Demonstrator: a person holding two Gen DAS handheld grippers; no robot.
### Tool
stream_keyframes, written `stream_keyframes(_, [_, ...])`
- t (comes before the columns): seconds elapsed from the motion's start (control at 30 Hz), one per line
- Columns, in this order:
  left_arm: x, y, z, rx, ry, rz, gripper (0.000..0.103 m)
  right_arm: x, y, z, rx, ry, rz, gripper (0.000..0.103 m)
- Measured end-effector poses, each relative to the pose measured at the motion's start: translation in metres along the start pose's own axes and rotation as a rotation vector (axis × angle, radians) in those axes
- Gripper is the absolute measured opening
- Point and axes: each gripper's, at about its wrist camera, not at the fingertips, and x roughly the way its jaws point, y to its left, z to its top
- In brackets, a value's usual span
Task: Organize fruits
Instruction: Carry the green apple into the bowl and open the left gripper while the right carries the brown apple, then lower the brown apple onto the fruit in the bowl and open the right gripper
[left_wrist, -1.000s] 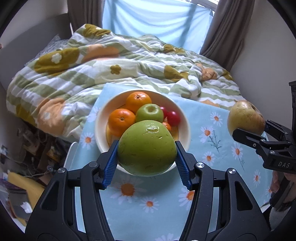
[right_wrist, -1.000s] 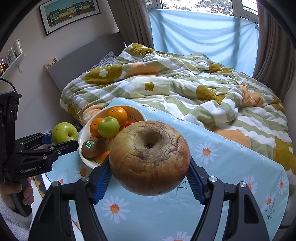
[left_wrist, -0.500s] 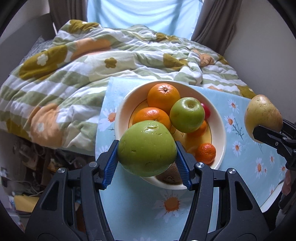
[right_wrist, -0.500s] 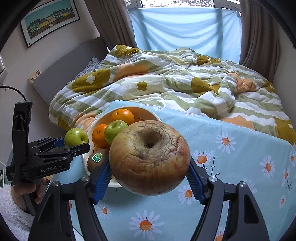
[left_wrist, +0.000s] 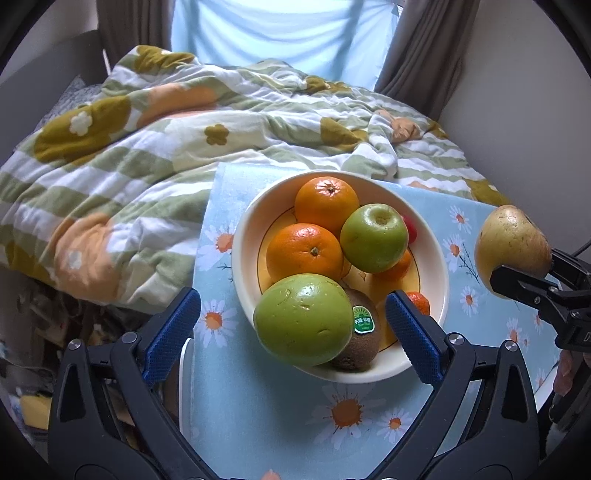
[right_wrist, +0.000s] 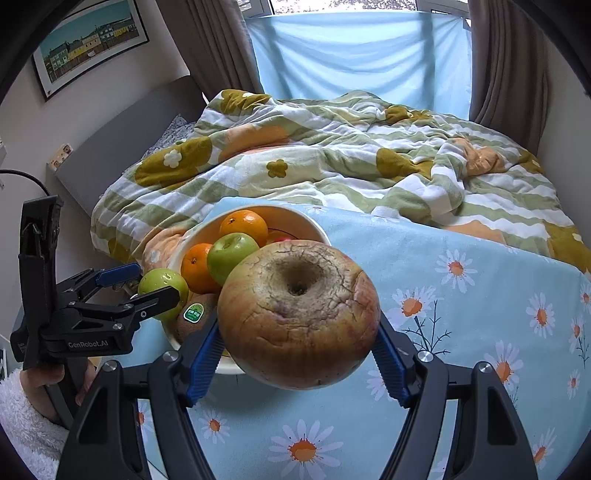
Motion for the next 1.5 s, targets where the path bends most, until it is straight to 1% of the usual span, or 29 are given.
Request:
stream_keyframes(0.1, [-0.013, -0.002, -0.002, -0.019, -0.014, 0.006, 0.103, 0.001, 0.002, 0.004, -0.023, 0.003, 0.011, 0.070])
stream_keyframes(0.27, [-0.029, -0.007, -0.011, -0.032, -0.007, 0.028, 0.103, 0.005, 0.004, 0.011, -0.057, 0.007, 0.038, 0.070])
stream_keyframes(0.47, [-0.036, -0.016, -0.026, -0.038, 0.015, 0.078, 0.103, 0.024, 0.007, 0.014, -0.122, 0.046, 0.061, 0.070])
stream_keyframes(0.6, [-0.040, -0.018, -0.033, -0.060, 0.026, 0.102, 0.103, 0.036, 0.006, 0.014, -0.151, 0.064, 0.073, 0.070])
stream_keyframes(0.73, [-0.042, -0.019, -0.039, -0.080, 0.027, 0.122, 0.103, 0.045, 0.003, 0.014, -0.169, 0.074, 0.065, 0.070])
stream_keyframes(1.0, [-0.043, -0.019, -0.045, -0.110, 0.030, 0.143, 0.103, 0.053, 0.001, 0.014, -0.154, 0.074, 0.083, 0.071])
stream_keyframes(1.1, [-0.043, -0.019, -0.047, -0.114, 0.033, 0.145, 0.103, 0.059, 0.000, 0.013, -0.141, 0.098, 0.079, 0.071])
stream_keyframes(1.17, [-0.043, -0.020, -0.049, -0.115, 0.035, 0.148, 0.103, 0.058, -0.001, 0.012, -0.127, 0.090, 0.105, 0.074])
stream_keyframes(1.2, [-0.043, -0.021, -0.049, -0.115, 0.036, 0.149, 0.103, 0.054, 0.000, 0.012, -0.126, 0.064, 0.114, 0.083])
stream_keyframes(1.23, [-0.044, -0.022, -0.051, -0.117, 0.035, 0.149, 0.103, 0.050, 0.001, 0.012, -0.133, 0.039, 0.114, 0.097])
stream_keyframes(1.27, [-0.045, -0.022, -0.051, -0.120, 0.034, 0.147, 0.103, 0.047, 0.002, 0.013, -0.142, 0.025, 0.116, 0.101])
stream_keyframes(1.5, [-0.048, -0.025, -0.057, -0.128, 0.038, 0.148, 0.103, 0.046, 0.006, 0.008, -0.168, 0.035, 0.103, 0.102])
